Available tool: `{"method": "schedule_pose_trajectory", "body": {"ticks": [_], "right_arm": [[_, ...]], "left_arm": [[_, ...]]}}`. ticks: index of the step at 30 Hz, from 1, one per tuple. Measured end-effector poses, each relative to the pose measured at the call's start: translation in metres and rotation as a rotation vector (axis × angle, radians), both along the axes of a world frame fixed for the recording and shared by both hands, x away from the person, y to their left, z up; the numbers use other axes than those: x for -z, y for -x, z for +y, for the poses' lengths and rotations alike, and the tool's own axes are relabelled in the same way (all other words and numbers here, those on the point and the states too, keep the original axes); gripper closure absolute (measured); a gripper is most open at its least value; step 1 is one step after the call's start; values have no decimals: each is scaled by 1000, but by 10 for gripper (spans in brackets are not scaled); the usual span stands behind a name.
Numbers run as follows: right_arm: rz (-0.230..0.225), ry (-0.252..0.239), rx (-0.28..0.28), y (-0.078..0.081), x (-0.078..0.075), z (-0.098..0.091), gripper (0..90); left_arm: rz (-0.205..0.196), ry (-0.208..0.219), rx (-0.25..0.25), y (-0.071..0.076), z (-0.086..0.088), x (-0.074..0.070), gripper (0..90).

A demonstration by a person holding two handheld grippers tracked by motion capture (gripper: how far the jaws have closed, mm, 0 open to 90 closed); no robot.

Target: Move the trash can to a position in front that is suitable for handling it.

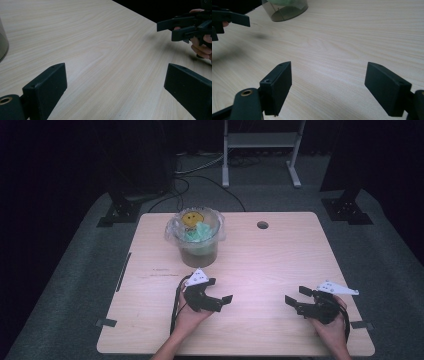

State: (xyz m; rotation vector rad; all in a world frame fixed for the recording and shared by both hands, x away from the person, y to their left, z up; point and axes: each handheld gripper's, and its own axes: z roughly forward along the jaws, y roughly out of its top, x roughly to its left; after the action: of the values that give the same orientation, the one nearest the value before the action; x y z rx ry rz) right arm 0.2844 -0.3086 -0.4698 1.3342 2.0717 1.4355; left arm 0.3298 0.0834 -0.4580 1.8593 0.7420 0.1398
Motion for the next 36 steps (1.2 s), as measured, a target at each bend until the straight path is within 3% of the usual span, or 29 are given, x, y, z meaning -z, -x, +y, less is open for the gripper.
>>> {"method": "schedule_pose_trajectory", "body": {"ticks": [12, 20, 28, 36], "right_arm": [[23, -20, 1, -3, 2, -1, 208], [14, -14, 22, -1, -2, -2, 209], [11, -2, 21, -2, -2, -2, 208], [5, -4, 25, -1, -5, -3, 208]], "left_arm": [[-3, 12, -8, -1, -1, -12, 34], [-18, 28, -27, -6, 3, -32, 34], [-57, 7, -76, -8, 18, -64, 34], [-111, -5, -163, -17, 44, -102, 34]]}}
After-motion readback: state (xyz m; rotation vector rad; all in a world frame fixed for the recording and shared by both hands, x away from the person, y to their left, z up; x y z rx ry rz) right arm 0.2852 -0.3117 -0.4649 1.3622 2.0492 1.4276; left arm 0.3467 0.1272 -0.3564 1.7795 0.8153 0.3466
